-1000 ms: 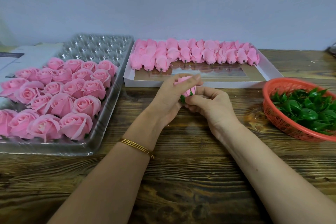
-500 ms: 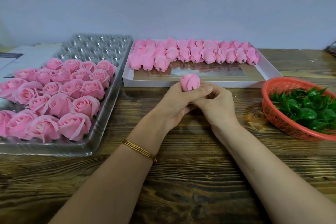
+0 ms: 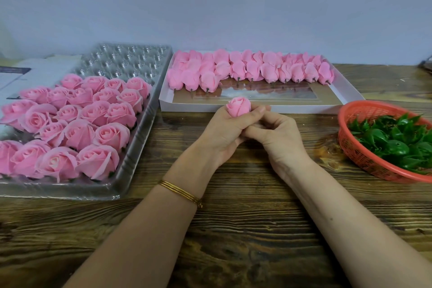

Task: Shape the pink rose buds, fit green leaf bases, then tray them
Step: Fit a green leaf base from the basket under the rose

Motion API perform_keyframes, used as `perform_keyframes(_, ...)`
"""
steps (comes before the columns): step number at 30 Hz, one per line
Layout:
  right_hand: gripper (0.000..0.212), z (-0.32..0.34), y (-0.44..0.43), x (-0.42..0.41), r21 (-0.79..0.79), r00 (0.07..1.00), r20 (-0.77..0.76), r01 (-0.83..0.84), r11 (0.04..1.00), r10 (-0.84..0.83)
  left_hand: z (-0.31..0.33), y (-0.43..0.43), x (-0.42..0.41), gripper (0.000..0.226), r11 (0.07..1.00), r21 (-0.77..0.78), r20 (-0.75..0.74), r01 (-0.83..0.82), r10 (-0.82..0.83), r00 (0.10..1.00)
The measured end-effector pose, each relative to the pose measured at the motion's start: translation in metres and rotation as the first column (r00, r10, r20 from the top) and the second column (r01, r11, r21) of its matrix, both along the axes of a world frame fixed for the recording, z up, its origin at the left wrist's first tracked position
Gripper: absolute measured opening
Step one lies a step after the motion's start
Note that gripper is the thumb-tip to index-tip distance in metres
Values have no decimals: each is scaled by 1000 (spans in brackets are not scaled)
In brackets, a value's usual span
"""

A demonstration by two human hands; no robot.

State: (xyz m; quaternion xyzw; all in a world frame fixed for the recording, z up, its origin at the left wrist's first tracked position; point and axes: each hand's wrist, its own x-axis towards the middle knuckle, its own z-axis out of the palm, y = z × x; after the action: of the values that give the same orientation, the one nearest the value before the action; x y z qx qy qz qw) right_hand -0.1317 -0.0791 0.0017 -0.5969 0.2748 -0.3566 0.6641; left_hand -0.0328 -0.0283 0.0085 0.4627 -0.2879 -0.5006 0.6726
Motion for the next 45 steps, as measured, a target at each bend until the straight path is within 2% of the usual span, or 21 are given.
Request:
perform_keyframes(3, 33, 2, 1, 0, 5, 999, -33, -9, 1000, 9, -1, -1, 0, 9, 999, 19, 13, -42, 42, 999)
perform_keyframes(7, 40, 4, 1, 0, 70, 998, -49, -38, 997, 42, -2, -1, -1, 5, 988, 53, 127, -143, 135, 983)
perform_keyframes(12, 16, 8, -5, -4, 102, 998, -45, 36, 994, -32, -1, 3, 2, 2, 970, 37, 304, -239, 217, 928)
perform_keyframes(14, 13, 9, -5, -4, 108, 997, -3, 78, 991, -78, -2, 3, 2, 1, 975, 4, 389, -224, 205, 898)
perform_keyframes(18, 8, 10, -5, -3, 97, 994, 27, 102, 990, -105, -6, 2, 0, 19, 981, -7, 536, -196, 169, 827)
perform_keyframes(21, 11, 10, -3, -2, 102, 994, 33, 100, 990, -104, -7, 1, -2, 5, 981, -15, 589, -192, 164, 791)
perform_keyframes(24, 6, 11, -1, -2, 103, 995, 7, 101, 989, -102, -7, 0, -3, 22, 983, 7, 607, -185, 143, 782)
perform_keyframes(32, 5, 13, 0, -3, 107, 996, -4, 85, 991, -86, -10, -1, -1, 20, 974, 26, 675, -226, 150, 723)
perform_keyframes(40, 9, 13, -1, -3, 118, 998, 10, 66, 991, -68, -10, -1, -1, 19, 970, -20, 645, -243, 198, 738)
perform_keyframes(45, 9, 13, -2, -3, 111, 998, -1, 61, 992, -61, -6, -1, -4, 20, 981, -47, 593, -191, 181, 784)
